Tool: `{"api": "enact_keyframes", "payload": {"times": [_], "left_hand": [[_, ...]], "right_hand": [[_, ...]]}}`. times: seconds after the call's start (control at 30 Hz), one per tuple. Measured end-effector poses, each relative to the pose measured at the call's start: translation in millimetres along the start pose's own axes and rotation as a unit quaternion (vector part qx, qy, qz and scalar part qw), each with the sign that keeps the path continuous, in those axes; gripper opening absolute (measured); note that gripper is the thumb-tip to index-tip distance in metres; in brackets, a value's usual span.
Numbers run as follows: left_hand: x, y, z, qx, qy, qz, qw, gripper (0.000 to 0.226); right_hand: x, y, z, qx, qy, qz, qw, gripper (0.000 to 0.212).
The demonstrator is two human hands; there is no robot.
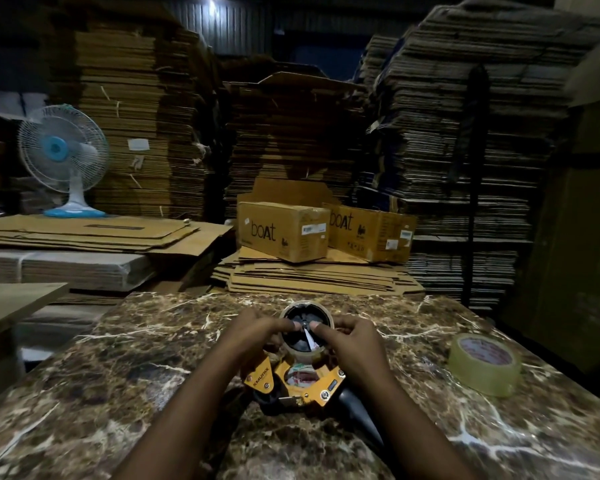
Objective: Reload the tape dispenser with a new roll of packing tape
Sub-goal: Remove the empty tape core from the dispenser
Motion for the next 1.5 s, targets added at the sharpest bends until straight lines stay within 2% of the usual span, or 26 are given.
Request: {"api": "enact_keyframes", "payload": {"times": [0.13, 0.17, 0.23, 0.3, 0.33, 0.43, 0.53, 0.6, 0.63, 0.73, 0.77, 0.83, 0.9, 0.93, 1.0, 1.1, 1.2, 1.3, 1.33, 1.4, 1.5], "left_hand": [[-6.3, -10.1, 0.9, 0.044, -0.027, 0.017, 0.999, 0.03], [-6.7, -12.7, 1.5, 0.046, -0.033, 0.028, 0.998, 0.035], [-4.6, -17.6, 5.9, 0.033, -0.052, 0.031, 0.998, 0.066], [-3.2, -17.3, 10.3, 0.02, -0.065, 0.025, 0.997, 0.09], [-2.5, -15.5, 11.3, 0.014, -0.066, 0.026, 0.997, 0.093], [-3.3, -11.5, 9.5, -0.008, -0.059, 0.016, 0.998, 0.097], [-2.7, -10.4, 11.5, -0.013, -0.052, 0.004, 0.999, 0.091], [-2.4, -9.3, 11.7, -0.007, -0.05, 0.001, 0.999, 0.087], [-3.9, -8.8, 11.3, 0.0, -0.052, -0.001, 0.999, 0.085], [-9.4, -7.6, 7.8, 0.016, -0.058, -0.018, 0.998, 0.071], [-11.3, -8.4, 6.5, 0.018, -0.063, -0.024, 0.998, 0.071], [-14.0, -8.9, 5.4, 0.005, -0.075, -0.024, 0.997, 0.095], [-12.3, -8.2, 8.6, -0.017, -0.086, -0.017, 0.996, 0.12], [-11.9, -7.7, 9.6, -0.022, -0.087, -0.015, 0.996, 0.123], [-10.1, -7.5, 9.5, -0.01, -0.083, -0.015, 0.996, 0.116], [-9.0, -5.6, 7.7, -0.003, -0.078, -0.015, 0.997, 0.103], [-12.6, -1.7, 4.0, -0.015, -0.084, -0.014, 0.996, 0.102], [-14.9, 2.7, 0.4, -0.024, -0.084, -0.025, 0.996, 0.056], [-14.4, 2.9, 0.6, -0.023, -0.09, -0.029, 0.995, 0.051], [-14.2, 4.2, 0.3, -0.031, -0.092, -0.033, 0.995, 0.054], [-11.1, 6.6, 0.0, -0.005, -0.087, -0.043, 0.995, 0.071]], "right_hand": [[2.3, 1.7, -4.7, 0.013, 0.004, 0.018, 1.0, 0.075], [3.9, 4.0, -7.4, 0.023, 0.013, 0.035, 0.999, 0.074], [3.8, 7.5, -8.4, 0.029, 0.026, 0.058, 0.998, 0.061], [5.9, 7.2, -9.6, 0.03, 0.021, 0.057, 0.998, 0.073], [6.4, 6.2, -10.9, 0.031, 0.02, 0.051, 0.998, 0.078], [5.4, 3.1, -11.8, 0.021, 0.019, 0.039, 0.999, 0.07], [6.8, 0.9, -14.3, 0.03, 0.028, 0.038, 0.998, 0.083], [6.9, 1.2, -15.3, 0.038, 0.028, 0.042, 0.998, 0.085], [6.4, 1.7, -15.4, 0.039, 0.033, 0.046, 0.998, 0.08], [5.2, 3.3, -14.9, 0.036, 0.047, 0.063, 0.996, 0.046], [5.1, 3.7, -15.8, 0.04, 0.054, 0.071, 0.995, 0.041], [3.4, 6.1, -17.4, 0.045, 0.075, 0.083, 0.993, 0.041], [2.8, 7.9, -18.8, 0.042, 0.093, 0.082, 0.991, 0.056], [2.2, 8.4, -18.0, 0.037, 0.097, 0.078, 0.992, 0.066], [1.5, 9.3, -16.4, 0.022, 0.097, 0.068, 0.993, 0.076], [2.0, 8.7, -17.4, 0.009, 0.095, 0.063, 0.993, 0.08], [3.3, 8.3, -18.1, -0.003, 0.098, 0.062, 0.993, 0.08], [2.6, 9.8, -13.9, -0.013, 0.095, 0.064, 0.993, 0.08], [2.0, 10.1, -12.1, -0.015, 0.092, 0.064, 0.994, 0.081], [1.0, 11.4, -9.4, -0.017, 0.09, 0.066, 0.994, 0.082], [-4.1, 12.8, -2.4, -0.038, 0.098, 0.062, 0.993, 0.078]]}}
Point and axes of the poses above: each hand's wrist, its own x-axis towards the middle knuckle, its own y-axis out of the palm, z = x × y, the point moved 7 cm from there along x, towards the middle knuckle, and after that the axes turned 8 degrees about z, right-handed, at the moved point
